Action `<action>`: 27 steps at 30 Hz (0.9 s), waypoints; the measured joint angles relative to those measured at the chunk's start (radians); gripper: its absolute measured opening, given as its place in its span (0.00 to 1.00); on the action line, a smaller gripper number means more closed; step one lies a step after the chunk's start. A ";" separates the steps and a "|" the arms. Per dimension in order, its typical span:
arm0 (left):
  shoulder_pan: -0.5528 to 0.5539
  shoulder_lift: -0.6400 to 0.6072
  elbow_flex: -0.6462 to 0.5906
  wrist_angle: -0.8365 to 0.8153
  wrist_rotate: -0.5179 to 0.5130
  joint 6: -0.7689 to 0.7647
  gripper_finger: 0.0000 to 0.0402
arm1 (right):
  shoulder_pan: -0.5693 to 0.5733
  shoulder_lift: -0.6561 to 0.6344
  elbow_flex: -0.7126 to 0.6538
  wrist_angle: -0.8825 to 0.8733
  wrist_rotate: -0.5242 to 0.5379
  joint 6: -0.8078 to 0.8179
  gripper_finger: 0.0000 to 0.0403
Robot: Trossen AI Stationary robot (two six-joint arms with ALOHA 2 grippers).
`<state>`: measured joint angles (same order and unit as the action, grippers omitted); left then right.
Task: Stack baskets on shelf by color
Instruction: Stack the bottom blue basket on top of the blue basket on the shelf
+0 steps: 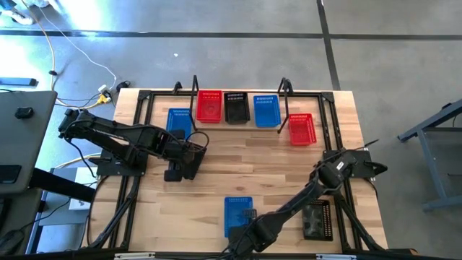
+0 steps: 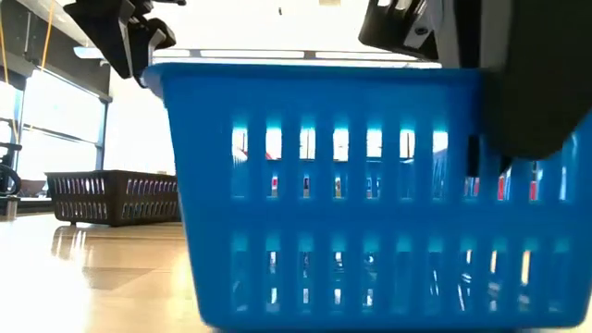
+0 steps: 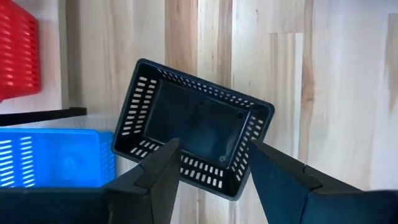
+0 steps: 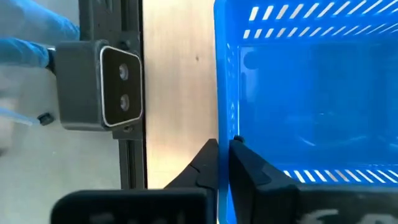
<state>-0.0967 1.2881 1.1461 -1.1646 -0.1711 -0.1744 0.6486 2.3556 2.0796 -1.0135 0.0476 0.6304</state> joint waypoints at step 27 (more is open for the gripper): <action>0.001 0.000 0.000 0.012 -0.054 0.079 0.45 | -0.168 -0.208 0.000 -0.142 0.190 0.071 0.00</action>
<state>-0.0959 1.2881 1.1458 -1.1526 -0.2247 -0.0954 0.4805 2.1476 2.0800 -1.1556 0.2379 0.7012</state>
